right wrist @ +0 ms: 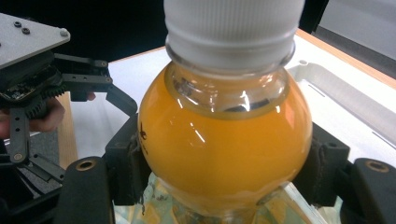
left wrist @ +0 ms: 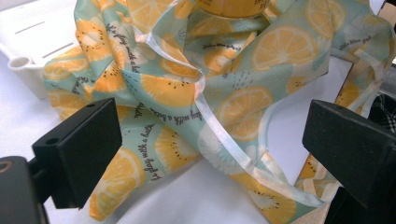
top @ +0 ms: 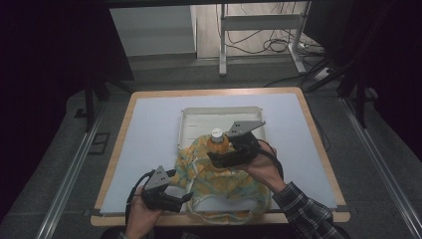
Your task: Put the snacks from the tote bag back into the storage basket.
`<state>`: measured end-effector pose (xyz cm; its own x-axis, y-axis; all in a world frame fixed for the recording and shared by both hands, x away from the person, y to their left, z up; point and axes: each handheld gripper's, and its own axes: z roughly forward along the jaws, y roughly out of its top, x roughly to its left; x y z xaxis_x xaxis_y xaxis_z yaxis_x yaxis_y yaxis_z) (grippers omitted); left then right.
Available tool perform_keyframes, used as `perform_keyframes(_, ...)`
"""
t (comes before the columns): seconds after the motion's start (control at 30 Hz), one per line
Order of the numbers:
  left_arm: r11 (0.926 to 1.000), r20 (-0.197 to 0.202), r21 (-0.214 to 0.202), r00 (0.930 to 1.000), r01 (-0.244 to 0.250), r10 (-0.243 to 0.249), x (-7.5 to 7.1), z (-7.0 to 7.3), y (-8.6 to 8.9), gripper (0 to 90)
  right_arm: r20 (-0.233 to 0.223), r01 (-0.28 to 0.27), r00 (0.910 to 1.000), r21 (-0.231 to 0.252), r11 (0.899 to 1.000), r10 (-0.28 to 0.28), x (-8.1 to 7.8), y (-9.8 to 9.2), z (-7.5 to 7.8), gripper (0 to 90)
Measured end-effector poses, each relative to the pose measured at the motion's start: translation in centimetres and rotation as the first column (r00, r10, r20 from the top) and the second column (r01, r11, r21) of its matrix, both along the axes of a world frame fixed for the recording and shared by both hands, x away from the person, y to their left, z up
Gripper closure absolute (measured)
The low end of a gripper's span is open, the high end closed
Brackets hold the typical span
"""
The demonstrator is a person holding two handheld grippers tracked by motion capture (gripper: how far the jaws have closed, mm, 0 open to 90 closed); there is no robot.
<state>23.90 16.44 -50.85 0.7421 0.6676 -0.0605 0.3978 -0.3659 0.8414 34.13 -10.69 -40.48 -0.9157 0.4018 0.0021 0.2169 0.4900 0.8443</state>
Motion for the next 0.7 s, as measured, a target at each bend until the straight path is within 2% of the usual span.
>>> perform_keyframes(0.7, 0.9999, 0.005, -0.009, 1.0, -0.007, 0.007, 0.0, 0.1, 0.2, 4.1, 0.014, 0.003, 0.9999, 0.017, 1.0, -0.003, 0.7, 0.8, 2.3, 30.3)
